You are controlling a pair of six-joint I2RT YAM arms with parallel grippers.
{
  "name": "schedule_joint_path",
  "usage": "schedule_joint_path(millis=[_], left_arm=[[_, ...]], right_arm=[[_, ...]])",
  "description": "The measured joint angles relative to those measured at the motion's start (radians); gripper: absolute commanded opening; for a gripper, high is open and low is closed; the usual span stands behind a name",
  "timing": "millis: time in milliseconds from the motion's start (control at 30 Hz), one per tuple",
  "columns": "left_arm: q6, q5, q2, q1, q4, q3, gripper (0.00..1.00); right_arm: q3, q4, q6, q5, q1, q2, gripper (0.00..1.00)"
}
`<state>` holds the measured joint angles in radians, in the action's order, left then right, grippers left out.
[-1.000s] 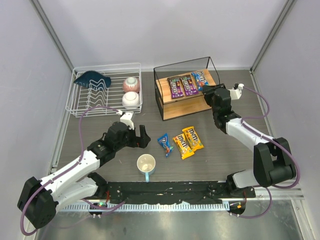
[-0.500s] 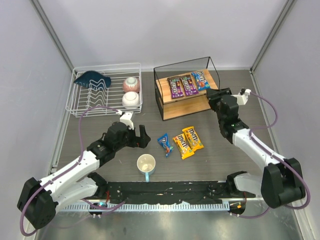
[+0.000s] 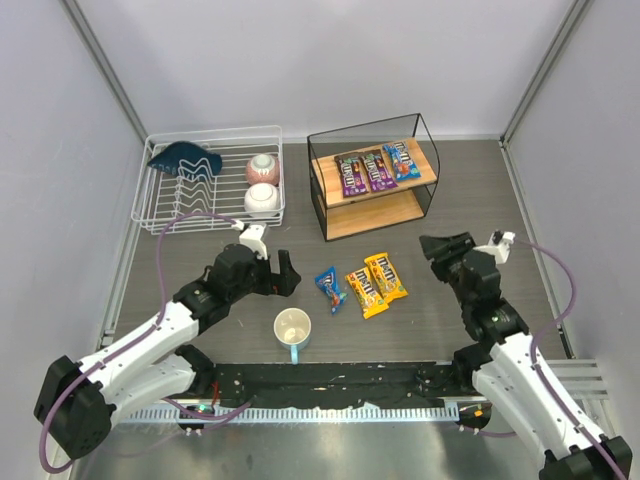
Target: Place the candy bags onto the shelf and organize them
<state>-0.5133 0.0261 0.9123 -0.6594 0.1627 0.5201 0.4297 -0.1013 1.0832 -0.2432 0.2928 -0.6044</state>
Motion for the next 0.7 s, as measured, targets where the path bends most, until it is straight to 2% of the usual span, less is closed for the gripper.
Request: schedule_joint_path(millis=[100,300,700], left_arm=[[0.000,0.000,0.003,0.000,0.001,0.001,1.00],[0.000,0.000,0.002,0.000,0.004,0.001,1.00],[0.000,0.000,0.001,0.000,0.007,0.001,1.00]], right_arm=[[-0.090,-0.077,0.033,0.051,0.034,0.045,0.60],[-0.191,-0.213,0.098,0.065,0.172,0.063,0.60],[-0.247,-0.218,0.213,0.058,0.251,0.032,0.58]])
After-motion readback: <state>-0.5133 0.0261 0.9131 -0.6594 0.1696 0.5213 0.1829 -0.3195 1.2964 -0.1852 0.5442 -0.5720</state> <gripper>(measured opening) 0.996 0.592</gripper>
